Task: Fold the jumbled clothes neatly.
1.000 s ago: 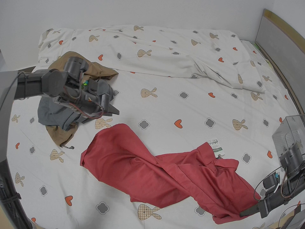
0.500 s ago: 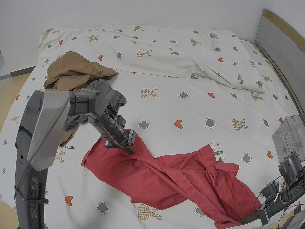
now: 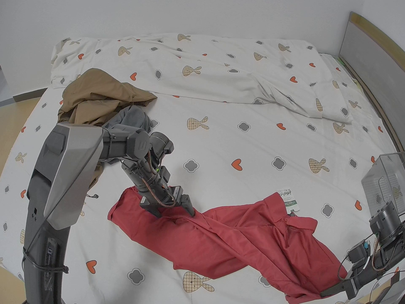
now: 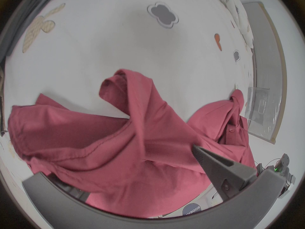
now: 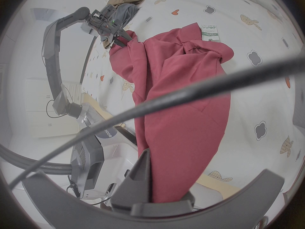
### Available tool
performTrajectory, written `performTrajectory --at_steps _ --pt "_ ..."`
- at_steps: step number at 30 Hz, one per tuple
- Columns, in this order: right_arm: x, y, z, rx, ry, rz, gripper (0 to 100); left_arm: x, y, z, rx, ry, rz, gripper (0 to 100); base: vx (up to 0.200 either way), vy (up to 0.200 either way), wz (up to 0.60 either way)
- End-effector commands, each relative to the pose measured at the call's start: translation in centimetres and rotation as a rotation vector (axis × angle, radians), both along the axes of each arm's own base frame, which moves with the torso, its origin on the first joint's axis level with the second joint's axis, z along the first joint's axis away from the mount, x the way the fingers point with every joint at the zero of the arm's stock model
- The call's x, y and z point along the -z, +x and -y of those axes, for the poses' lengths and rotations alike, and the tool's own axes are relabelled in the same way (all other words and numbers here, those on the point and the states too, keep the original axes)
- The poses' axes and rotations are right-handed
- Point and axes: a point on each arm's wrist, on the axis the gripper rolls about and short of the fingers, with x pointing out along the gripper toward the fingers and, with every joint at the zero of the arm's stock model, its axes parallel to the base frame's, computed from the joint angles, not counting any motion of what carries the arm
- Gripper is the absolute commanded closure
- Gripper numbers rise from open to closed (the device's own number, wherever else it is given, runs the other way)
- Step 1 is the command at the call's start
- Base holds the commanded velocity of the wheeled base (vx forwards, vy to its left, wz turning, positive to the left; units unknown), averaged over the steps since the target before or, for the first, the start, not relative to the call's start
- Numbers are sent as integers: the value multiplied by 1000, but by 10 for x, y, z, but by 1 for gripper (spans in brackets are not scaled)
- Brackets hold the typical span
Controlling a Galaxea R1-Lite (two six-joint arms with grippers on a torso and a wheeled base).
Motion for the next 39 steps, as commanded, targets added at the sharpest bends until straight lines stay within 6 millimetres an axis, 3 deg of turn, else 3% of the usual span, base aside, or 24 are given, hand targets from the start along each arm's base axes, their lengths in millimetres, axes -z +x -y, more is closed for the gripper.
performTrajectory --at_steps 1,3,5,11,12,13,15,19,27,35,39 --pt "1 0 0 0 -1 -4 100 -26 -7 2 15 -21 52 0 0 0 0" --pt "0 0 0 -2 -1 -2 100 -47 -11 0 66 -33 125 0 0 0 0" --pt "0 0 0 -2 -1 -2 100 -51 -11 -1 75 -37 142 0 0 0 0" --pt "2 -1 0 -4 -1 -8 100 -82 2 6 184 -113 478 0 0 0 0" --pt "2 -1 0 -4 -1 -8 100 -82 2 6 184 -113 478 0 0 0 0" --pt "2 -3 1 -4 -2 -11 100 -62 2 6 210 -108 510 0 0 0 0" --pt "2 -3 1 -4 -2 -11 100 -46 2 12 210 -91 553 0 0 0 0" --pt "2 -3 0 -7 -1 -8 100 -33 4 22 173 -38 559 0 0 0 0" --pt "2 -1 -1 -10 -2 -11 100 -46 1 22 103 -50 567 0 0 0 0" --pt "1 -2 -1 -15 0 -4 100 -33 -1 19 64 73 534 0 0 0 0" --pt "1 -2 -1 -15 0 -4 100 -39 -6 17 47 89 522 0 0 0 0"
